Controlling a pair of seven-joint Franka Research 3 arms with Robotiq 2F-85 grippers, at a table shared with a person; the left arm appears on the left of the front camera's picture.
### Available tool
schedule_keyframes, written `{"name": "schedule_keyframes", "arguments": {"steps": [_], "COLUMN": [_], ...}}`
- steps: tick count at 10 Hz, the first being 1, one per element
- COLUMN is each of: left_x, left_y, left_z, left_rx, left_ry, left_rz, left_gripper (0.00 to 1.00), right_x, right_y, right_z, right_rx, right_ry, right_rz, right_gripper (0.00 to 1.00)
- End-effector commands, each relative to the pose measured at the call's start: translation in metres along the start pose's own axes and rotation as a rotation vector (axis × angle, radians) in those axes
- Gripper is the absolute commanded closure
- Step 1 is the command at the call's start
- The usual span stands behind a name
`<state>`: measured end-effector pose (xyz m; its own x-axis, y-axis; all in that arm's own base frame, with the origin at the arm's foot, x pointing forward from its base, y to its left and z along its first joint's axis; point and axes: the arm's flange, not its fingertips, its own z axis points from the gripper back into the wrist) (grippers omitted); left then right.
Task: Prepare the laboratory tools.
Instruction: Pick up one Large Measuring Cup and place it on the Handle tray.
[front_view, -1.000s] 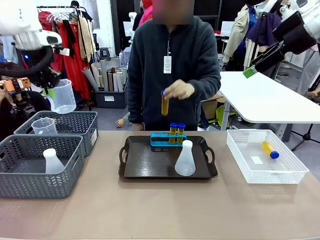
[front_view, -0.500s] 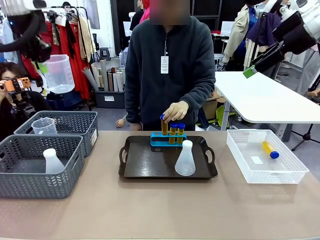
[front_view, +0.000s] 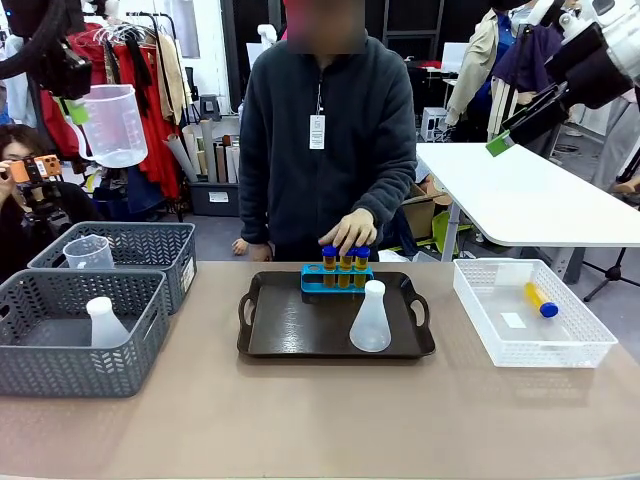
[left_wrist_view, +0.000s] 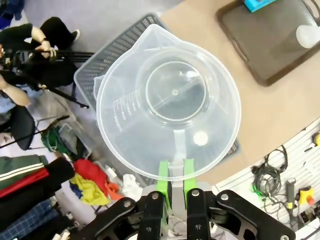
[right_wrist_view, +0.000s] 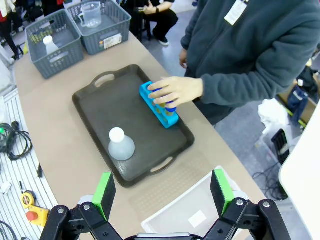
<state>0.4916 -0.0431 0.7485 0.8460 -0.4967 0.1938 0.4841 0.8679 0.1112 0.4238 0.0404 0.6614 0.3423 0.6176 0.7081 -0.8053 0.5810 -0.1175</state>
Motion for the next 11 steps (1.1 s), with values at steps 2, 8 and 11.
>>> {"name": "schedule_keyframes", "arguments": {"steps": [2,8,11], "left_x": [-0.001,0.011,0.033], "left_y": [0.000,-0.040,-0.099], "left_z": [-0.003,0.057,0.078], "left_rx": [0.003,0.080,0.131], "left_ry": [0.002,-0.052,-0.117], "left_rz": [0.016,-0.169,-0.364], "left_gripper": [1.00,1.00,1.00], "right_x": [0.000,0.000,0.000], "right_y": [0.000,0.000,0.000], "right_z": [0.001,0.001,0.001], "right_rx": [0.003,0.003,0.003], "right_ry": [-0.008,-0.008,-0.008], "right_rz": [0.002,0.002,0.002], "right_gripper": [0.00,0.00,0.00]}}
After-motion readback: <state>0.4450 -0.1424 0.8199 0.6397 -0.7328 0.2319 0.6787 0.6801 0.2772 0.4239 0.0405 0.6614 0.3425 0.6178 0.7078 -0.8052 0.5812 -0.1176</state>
